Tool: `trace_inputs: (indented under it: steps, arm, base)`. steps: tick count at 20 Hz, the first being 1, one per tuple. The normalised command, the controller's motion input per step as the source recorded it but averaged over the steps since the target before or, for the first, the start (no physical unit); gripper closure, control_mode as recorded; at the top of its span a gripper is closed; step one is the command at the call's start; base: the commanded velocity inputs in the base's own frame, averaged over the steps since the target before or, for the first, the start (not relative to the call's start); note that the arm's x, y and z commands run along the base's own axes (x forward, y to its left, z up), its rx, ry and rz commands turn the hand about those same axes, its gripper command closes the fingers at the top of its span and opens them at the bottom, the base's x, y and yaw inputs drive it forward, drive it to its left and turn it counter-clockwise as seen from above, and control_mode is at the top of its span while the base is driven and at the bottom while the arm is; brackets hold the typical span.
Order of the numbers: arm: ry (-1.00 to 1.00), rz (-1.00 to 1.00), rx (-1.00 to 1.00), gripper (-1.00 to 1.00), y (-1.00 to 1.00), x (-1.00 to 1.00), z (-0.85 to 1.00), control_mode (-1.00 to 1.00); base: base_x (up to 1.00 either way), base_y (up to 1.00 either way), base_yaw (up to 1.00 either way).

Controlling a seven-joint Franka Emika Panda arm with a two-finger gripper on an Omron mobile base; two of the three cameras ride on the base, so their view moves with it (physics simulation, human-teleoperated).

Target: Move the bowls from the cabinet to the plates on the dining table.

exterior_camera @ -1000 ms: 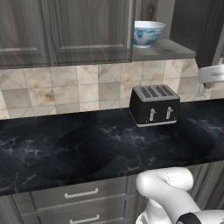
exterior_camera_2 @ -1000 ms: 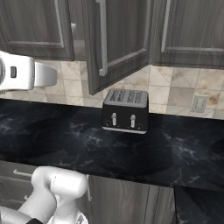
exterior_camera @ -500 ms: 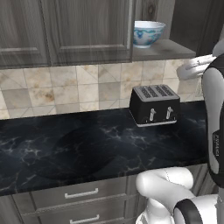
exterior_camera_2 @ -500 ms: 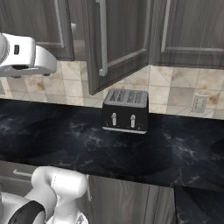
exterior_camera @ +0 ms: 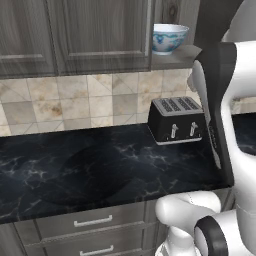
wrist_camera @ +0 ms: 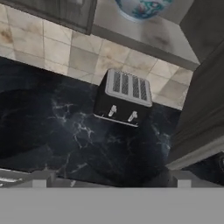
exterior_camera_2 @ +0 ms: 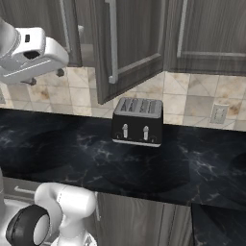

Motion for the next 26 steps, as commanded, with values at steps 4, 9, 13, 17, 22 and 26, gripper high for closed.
trace_inputs:
  steps: [4, 9, 13, 17, 22, 26]
  arm:
    - [-0.04, 0.00, -0.17, -1.00, -0.16, 0.17, -0.26, -1.00]
    - [-0.15, 0.00, -0.09, -1.00, -0.23, 0.23, -0.12, -1.00]
    - [-0.11, 0.00, -0.07, -1.00, -0.03, 0.20, 0.07, -1.00]
    - [0.00, 0.00, -0.13, -1.00, 0.03, 0.10, 0.18, -1.00]
    - [0.11, 0.00, -0.15, -1.00, 0.00, 0.07, 0.32, -1.00]
    - [0.18, -0.01, -0.13, -1.00, 0.00, 0.18, 0.03, -1.00]
  base:
    - [0.00, 0.00, 0.00]
    - [0.00, 0.00, 0.00]
    - [0.00, 0.00, 0.00]
    - [0.00, 0.00, 0.00]
    - [0.00, 0.00, 0.00]
    - [0.00, 0.00, 0.00]
